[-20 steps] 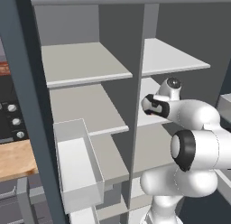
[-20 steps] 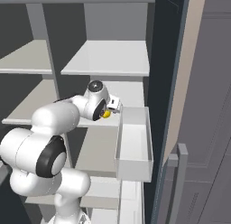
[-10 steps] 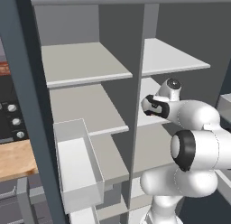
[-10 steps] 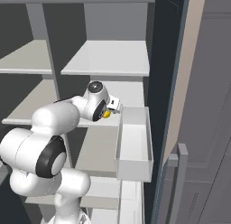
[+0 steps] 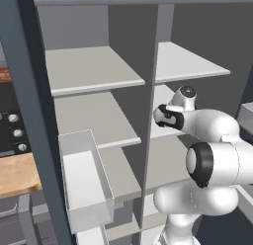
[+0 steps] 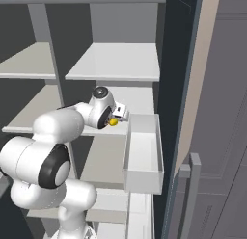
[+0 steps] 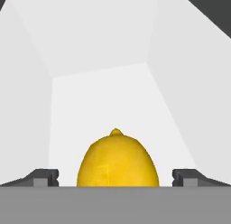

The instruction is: Retrieve a lemon from the fridge and place it on the cutting board with the fish.

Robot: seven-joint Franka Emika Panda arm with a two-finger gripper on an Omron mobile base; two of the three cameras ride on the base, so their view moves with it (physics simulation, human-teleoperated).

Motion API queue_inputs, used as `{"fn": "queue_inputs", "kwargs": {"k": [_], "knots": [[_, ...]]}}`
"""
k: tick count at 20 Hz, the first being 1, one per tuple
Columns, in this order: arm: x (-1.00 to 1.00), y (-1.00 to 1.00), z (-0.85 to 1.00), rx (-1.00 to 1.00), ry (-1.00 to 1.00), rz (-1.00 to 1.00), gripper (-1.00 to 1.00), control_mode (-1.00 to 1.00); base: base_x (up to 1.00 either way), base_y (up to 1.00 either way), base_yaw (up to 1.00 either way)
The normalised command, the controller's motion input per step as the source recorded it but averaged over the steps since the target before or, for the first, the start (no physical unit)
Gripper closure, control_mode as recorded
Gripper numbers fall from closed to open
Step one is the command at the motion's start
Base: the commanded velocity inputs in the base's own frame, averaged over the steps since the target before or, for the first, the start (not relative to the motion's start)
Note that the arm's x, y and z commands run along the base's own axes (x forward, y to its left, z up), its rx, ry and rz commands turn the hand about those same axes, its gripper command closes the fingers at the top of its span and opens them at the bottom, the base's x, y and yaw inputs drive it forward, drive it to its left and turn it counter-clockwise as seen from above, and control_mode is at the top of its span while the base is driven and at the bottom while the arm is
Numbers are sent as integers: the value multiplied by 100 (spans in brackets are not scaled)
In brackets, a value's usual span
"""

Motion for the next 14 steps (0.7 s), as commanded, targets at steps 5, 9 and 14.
{"fn": "queue_inputs", "kwargs": {"k": [5, 9, 14], "knots": [[0, 6, -5, 0, 1, 0, -100, -100, 0, 0, 0], [0, 0, -8, 0, 0, 0, -100, -100, 0, 0, 0], [0, 0, -12, 0, 0, 0, -100, -100, 0, 0, 0]]}}
